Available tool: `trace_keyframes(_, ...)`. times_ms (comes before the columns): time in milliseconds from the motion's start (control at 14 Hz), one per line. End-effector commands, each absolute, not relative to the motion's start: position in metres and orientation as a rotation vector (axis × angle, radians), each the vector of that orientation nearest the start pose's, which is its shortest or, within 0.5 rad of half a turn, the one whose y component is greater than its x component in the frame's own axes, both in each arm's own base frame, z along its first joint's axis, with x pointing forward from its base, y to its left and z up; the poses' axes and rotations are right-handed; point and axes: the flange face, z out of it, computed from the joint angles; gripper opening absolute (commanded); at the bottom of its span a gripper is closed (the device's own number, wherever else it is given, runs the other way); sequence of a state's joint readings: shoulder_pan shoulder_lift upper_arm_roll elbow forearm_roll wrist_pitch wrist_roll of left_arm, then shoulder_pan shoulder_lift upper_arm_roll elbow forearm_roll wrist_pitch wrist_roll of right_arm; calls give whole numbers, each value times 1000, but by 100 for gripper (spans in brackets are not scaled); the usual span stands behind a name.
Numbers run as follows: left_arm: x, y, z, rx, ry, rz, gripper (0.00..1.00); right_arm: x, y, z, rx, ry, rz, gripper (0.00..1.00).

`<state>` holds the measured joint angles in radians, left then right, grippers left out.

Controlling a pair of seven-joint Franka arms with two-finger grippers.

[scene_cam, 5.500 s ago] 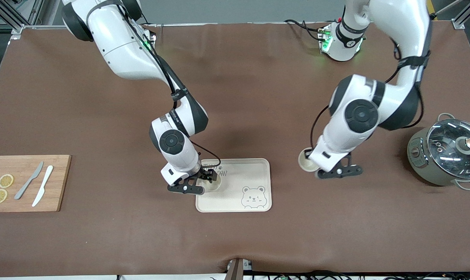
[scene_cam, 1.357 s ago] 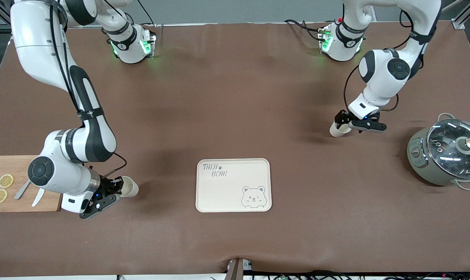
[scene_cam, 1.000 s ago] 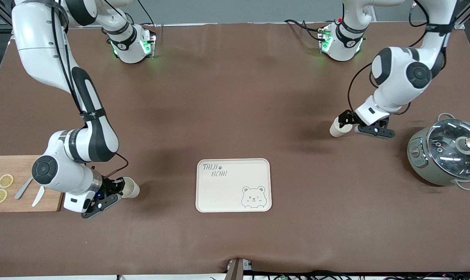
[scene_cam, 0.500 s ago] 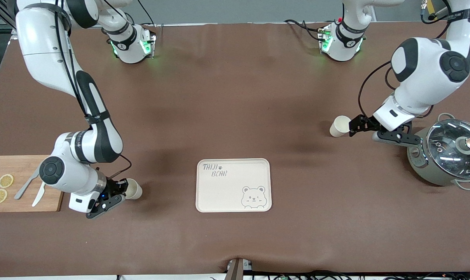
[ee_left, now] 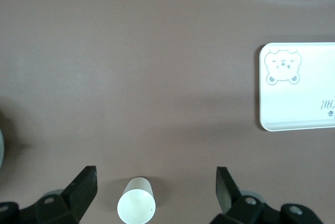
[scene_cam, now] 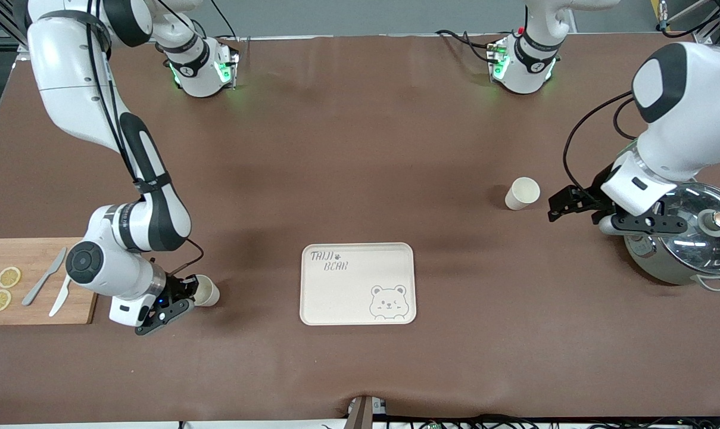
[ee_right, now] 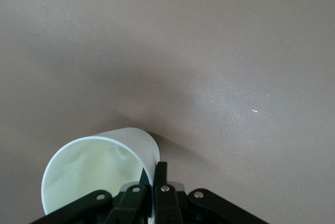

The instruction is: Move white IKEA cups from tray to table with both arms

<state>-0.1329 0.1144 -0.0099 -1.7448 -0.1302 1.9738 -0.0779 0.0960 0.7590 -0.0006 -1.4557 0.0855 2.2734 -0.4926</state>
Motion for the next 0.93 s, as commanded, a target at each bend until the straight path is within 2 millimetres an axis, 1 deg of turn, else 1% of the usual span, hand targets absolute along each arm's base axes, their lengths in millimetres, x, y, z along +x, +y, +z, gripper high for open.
trace_keyframes(0, 612, -85, 543, -3252, 8, -165, 100, 725, 74, 241, -2964, -824, -126, 0)
trace_keyframes(143, 613, -76, 561, -3231, 1, -176, 100, 725, 74, 242, -2963, -823, -128, 0)
trace_keyframes(286, 613, -73, 576, -3211, 8, -189, 100, 725, 74, 242, -2965, -822, -128, 0)
trace_keyframes(357, 612, -69, 579, -3211, 0, -179, 100, 725, 74, 241, -2965, -818, -126, 15)
trace_keyframes(429, 610, -64, 584, -3209, -9, -187, 100, 726, 74, 240, -2966, -813, -126, 49)
trace_keyframes(500, 607, -53, 592, -3203, -27, -208, 100, 726, 73, 241, -2967, -811, -128, 90)
trace_keyframes(571, 605, -44, 599, -3201, -36, -229, 100, 727, 73, 243, -2967, -807, -128, 100)
trace_keyframes(714, 603, -37, 606, -3199, -38, -245, 100, 731, 75, 259, -2967, -807, -154, 100)
trace_keyframes(786, 601, -34, 609, -3197, -23, -248, 100, 731, 78, 272, -2962, -812, -136, 100)
trace_keyframes(857, 600, -25, 609, -3196, -34, -235, 100, 731, 80, 291, -2948, -818, -70, 100)
